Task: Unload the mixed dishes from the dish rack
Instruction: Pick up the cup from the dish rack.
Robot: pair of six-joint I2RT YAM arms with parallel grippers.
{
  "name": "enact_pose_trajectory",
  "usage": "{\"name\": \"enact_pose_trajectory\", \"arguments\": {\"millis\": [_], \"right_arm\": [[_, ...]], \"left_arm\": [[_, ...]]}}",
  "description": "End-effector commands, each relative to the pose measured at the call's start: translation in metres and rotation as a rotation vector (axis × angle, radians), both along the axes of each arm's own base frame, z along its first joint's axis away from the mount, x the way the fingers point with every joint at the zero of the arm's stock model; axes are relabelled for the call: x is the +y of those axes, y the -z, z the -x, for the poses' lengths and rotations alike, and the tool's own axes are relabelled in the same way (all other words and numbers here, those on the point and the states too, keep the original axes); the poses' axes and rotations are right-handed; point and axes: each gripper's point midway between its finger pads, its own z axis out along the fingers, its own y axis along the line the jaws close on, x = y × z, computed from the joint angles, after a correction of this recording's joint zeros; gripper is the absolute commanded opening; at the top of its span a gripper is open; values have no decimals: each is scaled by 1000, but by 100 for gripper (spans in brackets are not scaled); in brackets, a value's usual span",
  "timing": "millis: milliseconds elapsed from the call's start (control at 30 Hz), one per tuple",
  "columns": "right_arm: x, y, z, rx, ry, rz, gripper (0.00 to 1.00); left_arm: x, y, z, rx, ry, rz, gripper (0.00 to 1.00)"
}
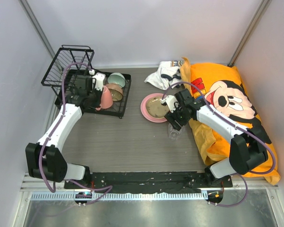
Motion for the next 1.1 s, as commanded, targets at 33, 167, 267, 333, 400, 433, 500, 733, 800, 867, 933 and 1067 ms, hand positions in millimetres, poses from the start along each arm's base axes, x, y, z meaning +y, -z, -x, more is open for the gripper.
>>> {"name": "enact_pose_trajectory", "arguments": {"millis": [33, 167, 267, 333, 400, 433, 500, 733, 800, 867, 933, 1067], "right_arm": [[10, -25, -15, -98, -15, -56, 68], [23, -57, -27, -201, -31, -138, 68], [34, -90, -37, -308, -39, -225, 68], [42, -109, -44, -367, -39, -280, 68], [49, -129, -46, -417, -50, -338, 68], [53, -138, -47, -434, -47, -366, 68], [60, -157, -49, -477, -58, -427, 68], [69, -198, -47, -664, -59, -603, 87], [68, -205, -48, -700, -56, -625, 89], [70, -214, -45, -727, -68, -657, 87], [74, -218, -41, -725, -70, -702, 86], [81, -234, -41, -757, -61, -799, 84]], "left_arm": [[-17, -69, -3, -180, 40, 126, 0], [-42, -86, 7, -177, 123, 259, 0], [-59, -97, 13, -177, 167, 354, 0], [-71, -105, 17, -173, 210, 424, 0], [-82, -114, 21, -170, 255, 477, 0], [-87, -118, 23, -161, 264, 510, 0], [-94, -127, 25, -165, 290, 556, 0], [-134, -165, 38, -93, 441, 835, 0], [-142, -173, 39, -51, 430, 922, 0], [-150, -183, 37, -43, 470, 993, 0], [-155, -188, 36, 3, 456, 1081, 0], [-161, -192, 36, 32, 474, 1171, 0]]}}
